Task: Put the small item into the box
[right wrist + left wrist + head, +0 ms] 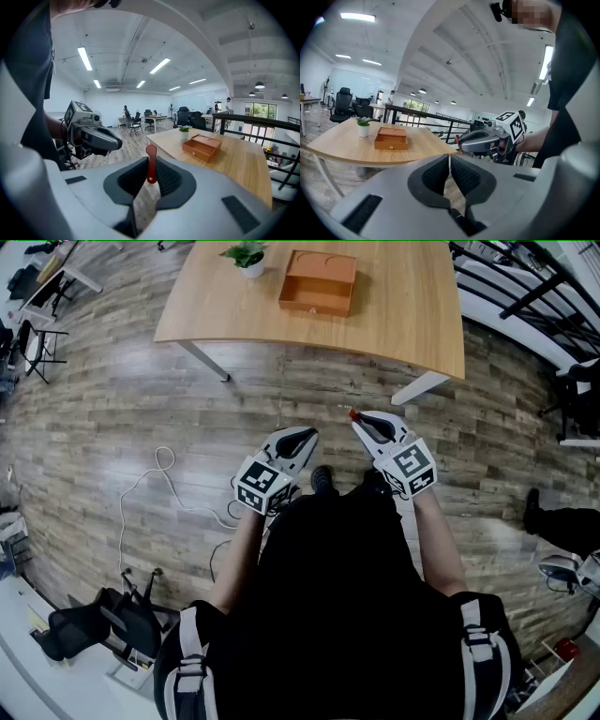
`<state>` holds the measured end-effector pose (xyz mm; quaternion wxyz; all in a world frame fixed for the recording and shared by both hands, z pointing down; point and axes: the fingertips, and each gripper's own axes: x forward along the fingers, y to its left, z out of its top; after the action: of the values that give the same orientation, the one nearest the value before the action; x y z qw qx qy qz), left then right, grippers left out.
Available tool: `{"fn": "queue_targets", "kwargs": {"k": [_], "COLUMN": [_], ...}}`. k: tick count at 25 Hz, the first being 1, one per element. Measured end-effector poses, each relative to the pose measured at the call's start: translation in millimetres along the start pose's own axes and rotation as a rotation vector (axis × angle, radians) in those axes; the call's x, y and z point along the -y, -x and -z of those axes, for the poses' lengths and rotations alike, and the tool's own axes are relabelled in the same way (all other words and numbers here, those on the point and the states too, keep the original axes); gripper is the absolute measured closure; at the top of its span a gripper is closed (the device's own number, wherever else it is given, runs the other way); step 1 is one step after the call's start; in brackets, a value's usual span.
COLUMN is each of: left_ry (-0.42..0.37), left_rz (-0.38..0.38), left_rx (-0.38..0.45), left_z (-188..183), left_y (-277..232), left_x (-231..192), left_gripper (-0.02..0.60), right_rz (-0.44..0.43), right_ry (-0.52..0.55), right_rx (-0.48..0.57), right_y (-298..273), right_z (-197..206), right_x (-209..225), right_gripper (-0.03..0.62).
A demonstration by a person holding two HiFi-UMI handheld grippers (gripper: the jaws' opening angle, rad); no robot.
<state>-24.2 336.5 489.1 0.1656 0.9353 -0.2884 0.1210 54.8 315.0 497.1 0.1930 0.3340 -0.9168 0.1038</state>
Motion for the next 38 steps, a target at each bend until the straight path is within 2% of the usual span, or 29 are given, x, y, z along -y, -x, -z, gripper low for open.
{"fn": "queue_targets", "kwargs": {"k": [10, 16, 19, 28, 38], "left_ry": [0.011, 0.021, 0.023, 0.021, 0.030], "left_rz": [0.007, 0.012, 0.002, -0.021, -0.045], "left_rx": [0.007, -0.030, -0.001, -0.008, -0.009], "left_z": [-0.3, 5.5, -3.1, -10.6, -36.3], "left_y": [4.3, 4.5, 0.5, -16.0, -52.4], "left_x": [-5.9, -9.7, -12.7, -24.9, -55.3], "left_gripper": [0.554, 0.554, 0.554, 0.554, 0.554], "right_rz": [-0.009, 0.001, -0.004, -0.031, -0.067], "right_ry": [0.003, -0.001, 0.003, 0.014, 0.026], "right_rx": [0.001, 0.011, 0.003, 0.012, 0.009], "right_y": [-6.6, -7.1, -8.2, -22.5, -41.5], "right_z": [-6.6, -11.0, -8.8, -18.2, -35.4], "right_x": [-6.7, -4.2, 0.4, 25.7, 73.0], "right_gripper": [0.528, 0.528, 0.528, 0.528, 0.528]}}
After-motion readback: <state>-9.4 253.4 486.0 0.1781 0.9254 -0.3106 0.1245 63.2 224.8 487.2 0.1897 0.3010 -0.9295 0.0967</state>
